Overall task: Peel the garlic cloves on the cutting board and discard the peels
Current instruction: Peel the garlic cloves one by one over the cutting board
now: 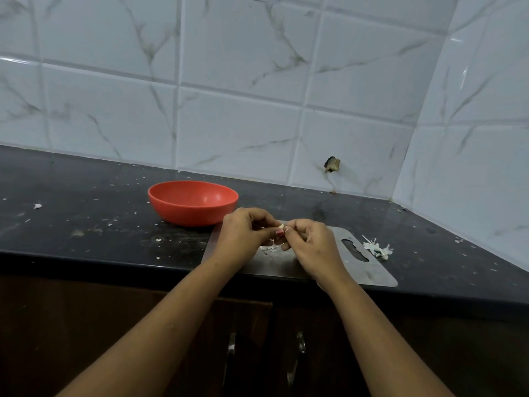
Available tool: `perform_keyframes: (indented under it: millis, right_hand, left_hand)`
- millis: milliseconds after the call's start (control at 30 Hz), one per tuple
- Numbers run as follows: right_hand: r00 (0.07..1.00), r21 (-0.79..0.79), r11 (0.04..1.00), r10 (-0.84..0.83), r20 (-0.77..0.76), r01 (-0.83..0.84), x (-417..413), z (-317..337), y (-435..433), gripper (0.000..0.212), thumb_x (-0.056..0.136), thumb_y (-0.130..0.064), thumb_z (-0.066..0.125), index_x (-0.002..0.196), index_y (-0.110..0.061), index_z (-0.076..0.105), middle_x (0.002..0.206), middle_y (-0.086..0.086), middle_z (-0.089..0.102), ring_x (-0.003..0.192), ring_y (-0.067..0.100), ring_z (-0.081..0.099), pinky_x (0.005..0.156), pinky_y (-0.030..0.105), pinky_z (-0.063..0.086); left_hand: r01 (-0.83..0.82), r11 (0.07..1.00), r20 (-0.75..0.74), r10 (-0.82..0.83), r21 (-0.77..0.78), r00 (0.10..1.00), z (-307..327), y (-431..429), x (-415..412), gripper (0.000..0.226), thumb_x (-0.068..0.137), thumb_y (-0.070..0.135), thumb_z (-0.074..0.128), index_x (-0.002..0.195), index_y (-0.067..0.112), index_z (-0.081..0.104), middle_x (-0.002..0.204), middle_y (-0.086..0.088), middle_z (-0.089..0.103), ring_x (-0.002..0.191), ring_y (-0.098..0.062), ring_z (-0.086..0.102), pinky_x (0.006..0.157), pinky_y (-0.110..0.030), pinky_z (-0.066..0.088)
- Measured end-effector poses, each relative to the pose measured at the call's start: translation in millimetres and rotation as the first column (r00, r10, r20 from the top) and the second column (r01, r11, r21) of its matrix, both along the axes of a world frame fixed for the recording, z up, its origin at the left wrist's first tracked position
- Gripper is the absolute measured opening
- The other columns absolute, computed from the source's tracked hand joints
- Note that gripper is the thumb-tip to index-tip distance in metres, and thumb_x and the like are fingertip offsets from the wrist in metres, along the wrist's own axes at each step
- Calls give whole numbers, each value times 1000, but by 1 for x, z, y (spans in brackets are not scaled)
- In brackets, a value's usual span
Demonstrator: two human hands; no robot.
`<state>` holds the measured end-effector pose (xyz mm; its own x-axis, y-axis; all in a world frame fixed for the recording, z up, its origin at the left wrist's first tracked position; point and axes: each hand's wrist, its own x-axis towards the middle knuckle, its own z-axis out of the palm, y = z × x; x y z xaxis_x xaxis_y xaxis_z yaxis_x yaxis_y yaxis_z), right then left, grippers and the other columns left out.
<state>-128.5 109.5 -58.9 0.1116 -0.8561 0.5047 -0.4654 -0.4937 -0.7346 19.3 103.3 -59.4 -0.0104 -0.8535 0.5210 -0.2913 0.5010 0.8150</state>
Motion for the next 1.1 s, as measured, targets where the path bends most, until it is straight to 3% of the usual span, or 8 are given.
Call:
perform_keyframes:
  millis: [200,433,633,767,933,1100]
  right_hand:
    - [1000,17,1000,18,17,-18,0,1,1,19,96,-10,54,93,-9,73,74,-4,70,63,-2,64,59,7,45]
    - [1000,1,1000,-5,-25,5,0,0,0,19,97,-10,53,92,-12,72,78,0,72,67,3,67,63,11,50]
    - [999,-23,999,-33,-12,32,0,-1,0,18,95,-10,55,88,-10,72,74,1,72,66,4,67,65,16,53]
    - [999,-32,999,-25,43,26,0,0,1,13,92,-11,61,90,-13,74,70,-1,71,63,1,66,60,10,48]
    - [999,-2,1000,-6,53,6,-1,-1,-1,13,87,-8,67,98,-10,74,78,2,73,70,7,70,68,18,56]
    - [1000,-1,1000,-18,24,18,0,-2,-2,11,87,-7,66,95,-9,74,77,2,73,69,7,69,64,16,54]
  left_hand:
    - [-16,1000,14,16,-18,1000,0,0,0,7,77,5,77,83,8,75,74,-7,72,65,-16,69,68,-30,60]
    - [-14,1000,29,14,-19,999,1,2,0,8,76,6,77,84,4,75,75,-9,73,69,-24,70,69,-34,60]
    - [1,1000,13,-1,-10,1000,1,2,0,7,77,6,77,84,6,76,75,-8,73,69,-21,71,69,-31,60]
    - [5,1000,-58,-4,21,998,1,2,0,7,78,3,75,84,6,75,76,-11,73,69,-22,70,68,-29,60]
    - [41,995,-150,-28,85,988,2,3,1,10,77,-3,74,82,5,74,74,-10,71,64,-12,67,64,-20,57]
    - [34,994,-144,-18,106,989,2,2,1,14,76,-2,75,78,11,74,75,-13,72,67,-17,68,70,-27,60]
